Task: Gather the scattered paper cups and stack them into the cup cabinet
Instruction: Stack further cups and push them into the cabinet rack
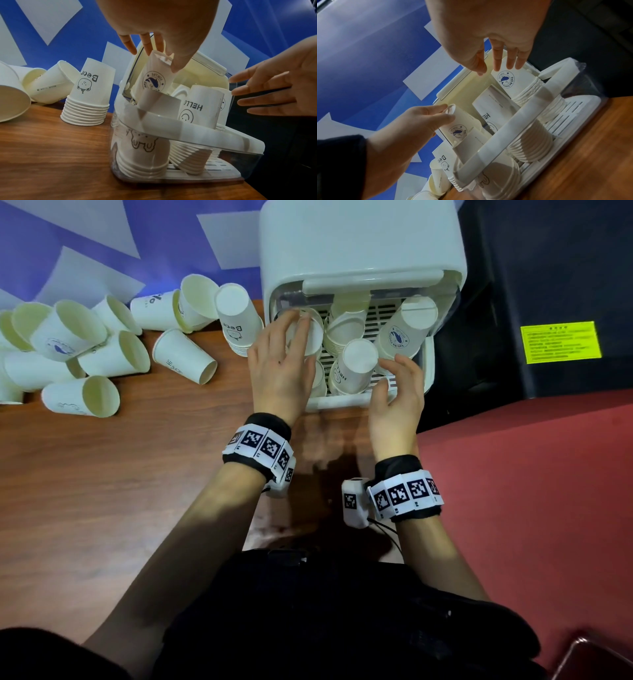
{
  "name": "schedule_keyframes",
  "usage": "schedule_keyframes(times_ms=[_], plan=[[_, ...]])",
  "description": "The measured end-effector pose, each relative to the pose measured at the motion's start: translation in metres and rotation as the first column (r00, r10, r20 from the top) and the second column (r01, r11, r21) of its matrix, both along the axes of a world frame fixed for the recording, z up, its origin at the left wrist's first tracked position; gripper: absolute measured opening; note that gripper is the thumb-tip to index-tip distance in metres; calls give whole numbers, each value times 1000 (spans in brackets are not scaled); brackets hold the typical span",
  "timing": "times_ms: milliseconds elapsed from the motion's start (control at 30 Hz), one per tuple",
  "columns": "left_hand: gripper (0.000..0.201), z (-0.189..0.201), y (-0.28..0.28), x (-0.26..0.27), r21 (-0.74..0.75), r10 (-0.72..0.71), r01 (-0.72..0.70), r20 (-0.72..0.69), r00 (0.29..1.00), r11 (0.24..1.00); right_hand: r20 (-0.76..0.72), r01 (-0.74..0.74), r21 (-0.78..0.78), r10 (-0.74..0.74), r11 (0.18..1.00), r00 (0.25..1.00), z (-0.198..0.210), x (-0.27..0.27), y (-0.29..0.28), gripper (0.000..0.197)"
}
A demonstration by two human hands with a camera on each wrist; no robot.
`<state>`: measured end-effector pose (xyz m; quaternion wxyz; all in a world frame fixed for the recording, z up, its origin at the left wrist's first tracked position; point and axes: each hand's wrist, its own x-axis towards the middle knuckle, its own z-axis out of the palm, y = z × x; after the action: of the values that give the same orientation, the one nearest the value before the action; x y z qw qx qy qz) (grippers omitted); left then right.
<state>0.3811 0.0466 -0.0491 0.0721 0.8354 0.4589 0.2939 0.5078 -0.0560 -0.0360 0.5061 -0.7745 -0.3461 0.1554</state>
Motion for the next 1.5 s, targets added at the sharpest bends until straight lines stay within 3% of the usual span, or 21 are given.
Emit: schedule_keyframes(times_ms=[267, 467, 633, 833, 967, 1167, 1367, 1500], plan=[[58, -9, 10, -3, -8, -145, 146, 59, 988, 989, 17, -19, -4, 19, 1000, 1000, -4, -2, 4, 30], [58, -15, 8, -2, -200, -167, 148, -80, 983, 969, 64, -44, -30, 46, 999, 997, -10, -4, 5, 29], [62, -10, 12, 3, -402, -165, 50, -257, 952, 914, 67, -58, -45, 61, 997, 996, -12, -5, 6, 31], [66, 6, 24, 15, -504, -203, 5, -340, 918, 864, 83, -78, -105, 87, 991, 993, -4, -8, 4, 31], [62, 18, 10, 7, -502, -167, 25, -241, 956, 865, 128, -101, -92, 112, 991, 985, 12, -10, 0, 30], [50, 38, -31, -20, -551, -149, 175, 92, 985, 816, 206, -136, -130, 161, 982, 965, 41, -19, -6, 33], [47, 91, -43, -45, -399, -97, 228, 322, 942, 888, 245, -165, -103, 186, 981, 952, 82, -41, -8, 35], [46, 131, -46, -65, -299, -64, 190, 384, 921, 935, 291, -203, -100, 224, 974, 930, 110, -62, -6, 34]])
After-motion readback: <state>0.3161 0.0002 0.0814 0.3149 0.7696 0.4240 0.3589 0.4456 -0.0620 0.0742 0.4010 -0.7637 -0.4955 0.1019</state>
